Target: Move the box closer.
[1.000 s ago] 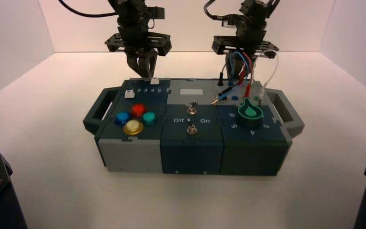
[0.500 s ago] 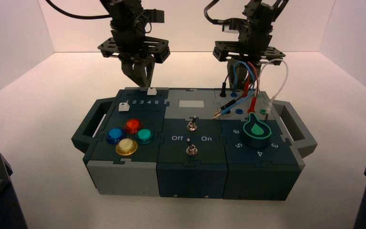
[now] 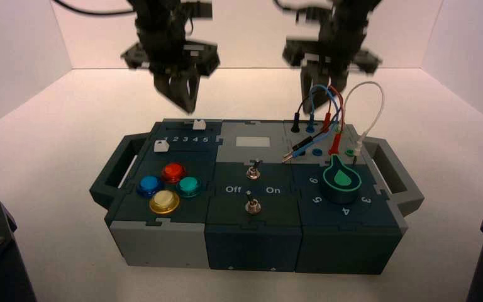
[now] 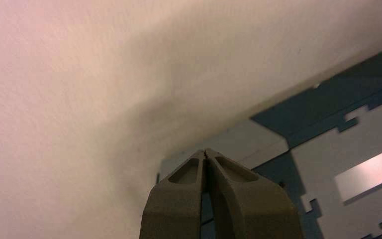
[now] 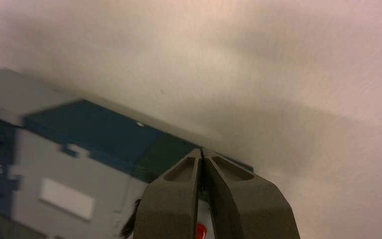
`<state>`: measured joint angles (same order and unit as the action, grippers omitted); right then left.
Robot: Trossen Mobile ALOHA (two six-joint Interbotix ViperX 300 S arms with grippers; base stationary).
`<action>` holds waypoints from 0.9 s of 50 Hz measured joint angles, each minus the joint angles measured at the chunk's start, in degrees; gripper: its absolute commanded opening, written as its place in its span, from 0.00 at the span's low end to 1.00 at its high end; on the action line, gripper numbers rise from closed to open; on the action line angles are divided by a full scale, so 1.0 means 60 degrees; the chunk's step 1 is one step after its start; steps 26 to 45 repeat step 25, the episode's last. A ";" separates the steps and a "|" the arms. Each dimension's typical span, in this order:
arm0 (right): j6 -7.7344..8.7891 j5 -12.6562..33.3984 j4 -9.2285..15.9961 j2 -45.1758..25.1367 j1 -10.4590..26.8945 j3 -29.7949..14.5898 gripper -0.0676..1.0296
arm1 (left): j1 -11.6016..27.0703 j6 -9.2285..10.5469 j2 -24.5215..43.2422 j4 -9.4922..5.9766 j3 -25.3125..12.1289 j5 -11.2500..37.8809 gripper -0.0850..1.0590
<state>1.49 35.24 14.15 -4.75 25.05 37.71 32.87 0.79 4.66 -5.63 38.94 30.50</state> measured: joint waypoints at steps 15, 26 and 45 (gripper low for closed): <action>0.0000 0.0850 -0.0366 0.2915 0.0015 -0.0059 0.04 | -0.0249 0.0000 -0.2432 0.0117 -0.0337 0.0381 0.05; 0.0015 0.1523 -0.0410 0.4629 0.0029 0.0527 0.04 | -0.0278 0.0249 -0.3809 0.0059 -0.0146 0.0732 0.05; 0.0015 0.1523 -0.0410 0.4629 0.0029 0.0527 0.04 | -0.0278 0.0249 -0.3809 0.0059 -0.0146 0.0732 0.05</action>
